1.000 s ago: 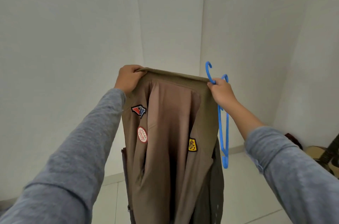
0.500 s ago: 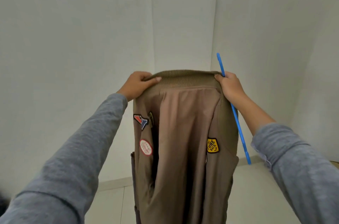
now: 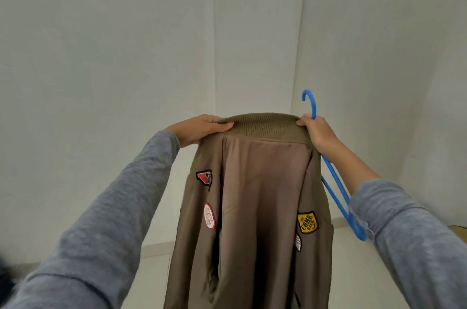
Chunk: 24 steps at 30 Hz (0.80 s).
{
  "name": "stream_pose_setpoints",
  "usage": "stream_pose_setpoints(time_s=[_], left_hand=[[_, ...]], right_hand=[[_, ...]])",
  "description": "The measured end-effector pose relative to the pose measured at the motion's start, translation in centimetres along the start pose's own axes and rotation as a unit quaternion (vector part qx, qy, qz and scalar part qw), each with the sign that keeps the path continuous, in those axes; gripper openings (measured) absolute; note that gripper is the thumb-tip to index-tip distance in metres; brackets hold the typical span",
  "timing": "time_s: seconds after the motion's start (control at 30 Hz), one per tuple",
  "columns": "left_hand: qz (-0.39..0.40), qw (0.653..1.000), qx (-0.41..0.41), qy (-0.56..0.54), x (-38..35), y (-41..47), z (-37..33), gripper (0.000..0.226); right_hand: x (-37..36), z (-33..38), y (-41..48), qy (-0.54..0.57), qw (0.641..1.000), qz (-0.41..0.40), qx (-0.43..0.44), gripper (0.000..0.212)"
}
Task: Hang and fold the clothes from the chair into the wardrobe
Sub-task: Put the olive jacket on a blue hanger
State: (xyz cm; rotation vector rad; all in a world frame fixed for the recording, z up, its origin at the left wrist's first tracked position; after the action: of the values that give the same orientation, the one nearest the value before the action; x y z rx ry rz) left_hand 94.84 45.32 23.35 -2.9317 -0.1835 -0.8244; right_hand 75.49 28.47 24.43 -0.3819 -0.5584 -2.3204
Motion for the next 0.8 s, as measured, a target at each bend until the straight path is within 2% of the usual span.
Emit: stream_pose_setpoints(time_s=[0.1,0.2,0.27,0.37,0.43,0.53,0.63,0.7,0.8], left_hand=[[-0.067,0.996,-0.023,0.048,0.2,0.6,-0.2,0.030],[-0.164,0.983,-0.083,0.020,1.2,1.0,-1.6,0.032],[-0.231,0.967,-0.107,0.031,2.0,1.1,-2.7,0.034],[-0.298,0.942,-0.049,0.144,2.6,1.7,-3.0,0.033],[-0.318,0.934,-0.010,0.163,2.5,2.3,-1.7,0.026],[-0.366,0.921,0.036,0.132,3.2,2.2,1.5,0.020],[-0.419,0.902,0.064,0.081,4.6,1.5,3.9,0.024],[-0.441,0.892,0.078,0.053,5.3,1.2,4.9,0.026],[-0.452,0.888,0.081,0.032,5.9,1.2,5.5,0.028]], right_hand=[[-0.9,-0.4,0.0,-0.049,0.998,0.048,0.010,0.023],[-1.4,-0.9,0.3,-0.128,0.989,0.070,0.007,0.026],[-1.9,-1.5,0.4,-0.139,0.987,0.086,-0.008,0.031],[-2.5,-2.3,0.3,-0.080,0.991,0.109,-0.010,0.024],[-2.1,-2.3,-0.1,-0.038,0.995,0.087,0.008,0.022],[-1.6,-2.1,-1.2,-0.037,0.998,0.041,0.044,0.018],[-1.0,-2.7,-2.0,0.059,0.996,0.000,0.064,0.024],[-1.0,-3.1,-2.4,0.119,0.990,0.006,0.068,0.028],[-1.7,-4.0,-2.6,0.133,0.989,0.037,0.053,0.029]])
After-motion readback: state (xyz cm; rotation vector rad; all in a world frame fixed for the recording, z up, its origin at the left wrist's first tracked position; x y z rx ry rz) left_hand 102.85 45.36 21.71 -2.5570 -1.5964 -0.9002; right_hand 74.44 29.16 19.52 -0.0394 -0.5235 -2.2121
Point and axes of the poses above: each hand's wrist, its own y-axis towards the middle knuckle, its own x-axis out of the back of the hand, z = x × y, the point moved 8 cm from there along y, towards the middle knuckle, and after that the axes turned 12 degrees about z, right-handed, at the moved point
